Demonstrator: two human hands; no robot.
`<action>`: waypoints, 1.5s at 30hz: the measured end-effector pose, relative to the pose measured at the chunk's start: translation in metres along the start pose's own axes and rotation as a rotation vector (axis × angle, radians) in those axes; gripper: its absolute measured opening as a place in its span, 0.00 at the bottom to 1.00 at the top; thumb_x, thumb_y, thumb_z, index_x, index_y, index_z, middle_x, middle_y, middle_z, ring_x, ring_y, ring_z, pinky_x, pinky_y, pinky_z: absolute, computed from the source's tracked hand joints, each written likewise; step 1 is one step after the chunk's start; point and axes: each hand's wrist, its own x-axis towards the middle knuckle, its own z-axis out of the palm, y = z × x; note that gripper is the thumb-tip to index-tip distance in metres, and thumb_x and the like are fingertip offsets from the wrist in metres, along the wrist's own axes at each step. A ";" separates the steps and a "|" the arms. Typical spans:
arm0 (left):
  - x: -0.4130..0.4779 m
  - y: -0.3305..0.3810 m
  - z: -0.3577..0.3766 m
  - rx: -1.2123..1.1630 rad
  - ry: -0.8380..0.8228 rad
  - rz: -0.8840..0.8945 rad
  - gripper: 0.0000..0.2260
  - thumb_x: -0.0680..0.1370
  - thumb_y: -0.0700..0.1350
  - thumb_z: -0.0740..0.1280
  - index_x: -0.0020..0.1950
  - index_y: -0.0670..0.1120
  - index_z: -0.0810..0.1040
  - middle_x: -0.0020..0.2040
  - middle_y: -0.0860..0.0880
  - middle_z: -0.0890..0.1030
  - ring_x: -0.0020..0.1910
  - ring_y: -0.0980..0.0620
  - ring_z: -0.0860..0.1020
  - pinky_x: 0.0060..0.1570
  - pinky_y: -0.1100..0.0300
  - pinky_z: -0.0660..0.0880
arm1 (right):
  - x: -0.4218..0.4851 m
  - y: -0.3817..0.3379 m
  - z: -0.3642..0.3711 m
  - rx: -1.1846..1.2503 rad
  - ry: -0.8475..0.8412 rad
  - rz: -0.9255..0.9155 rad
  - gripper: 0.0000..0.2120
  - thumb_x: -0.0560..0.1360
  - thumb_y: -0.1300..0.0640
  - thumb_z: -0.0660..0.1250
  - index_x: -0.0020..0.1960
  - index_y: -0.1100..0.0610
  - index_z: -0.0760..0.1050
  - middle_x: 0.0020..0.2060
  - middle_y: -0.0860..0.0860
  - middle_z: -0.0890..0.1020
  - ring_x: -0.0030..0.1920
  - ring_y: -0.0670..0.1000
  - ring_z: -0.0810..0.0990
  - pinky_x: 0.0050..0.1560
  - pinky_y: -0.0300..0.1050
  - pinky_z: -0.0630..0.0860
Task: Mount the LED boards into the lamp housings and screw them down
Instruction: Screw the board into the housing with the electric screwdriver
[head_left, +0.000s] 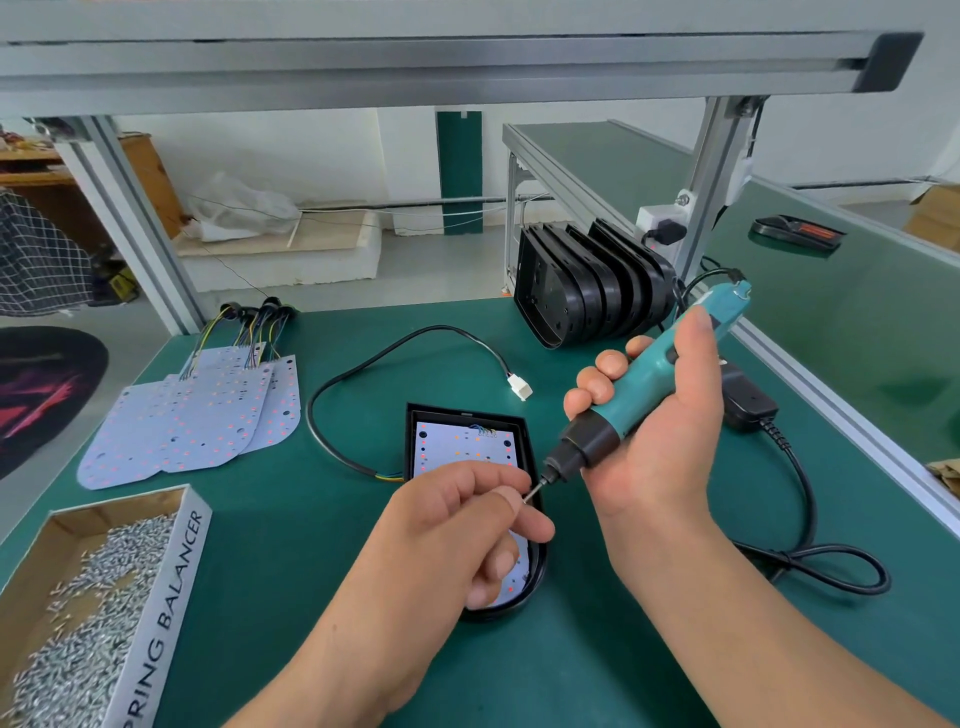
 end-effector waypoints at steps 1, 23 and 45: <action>0.000 0.001 0.000 -0.002 0.006 -0.008 0.11 0.75 0.50 0.67 0.51 0.51 0.87 0.43 0.42 0.87 0.29 0.51 0.68 0.29 0.62 0.67 | 0.001 0.000 0.000 0.003 -0.001 -0.001 0.21 0.79 0.37 0.69 0.46 0.54 0.70 0.35 0.51 0.72 0.29 0.51 0.70 0.30 0.44 0.73; 0.038 -0.003 -0.061 0.935 0.234 -0.156 0.23 0.82 0.63 0.64 0.39 0.48 0.61 0.34 0.53 0.65 0.31 0.49 0.63 0.33 0.55 0.61 | -0.015 0.037 -0.005 -0.202 -0.307 -0.030 0.19 0.75 0.40 0.75 0.44 0.53 0.73 0.34 0.53 0.71 0.27 0.53 0.69 0.30 0.47 0.74; 0.043 -0.008 -0.062 0.897 0.212 -0.186 0.20 0.82 0.59 0.65 0.40 0.49 0.61 0.35 0.51 0.64 0.33 0.48 0.62 0.36 0.54 0.61 | -0.022 0.046 0.000 -0.294 -0.440 -0.097 0.23 0.73 0.36 0.77 0.44 0.52 0.72 0.33 0.54 0.72 0.26 0.54 0.71 0.31 0.47 0.76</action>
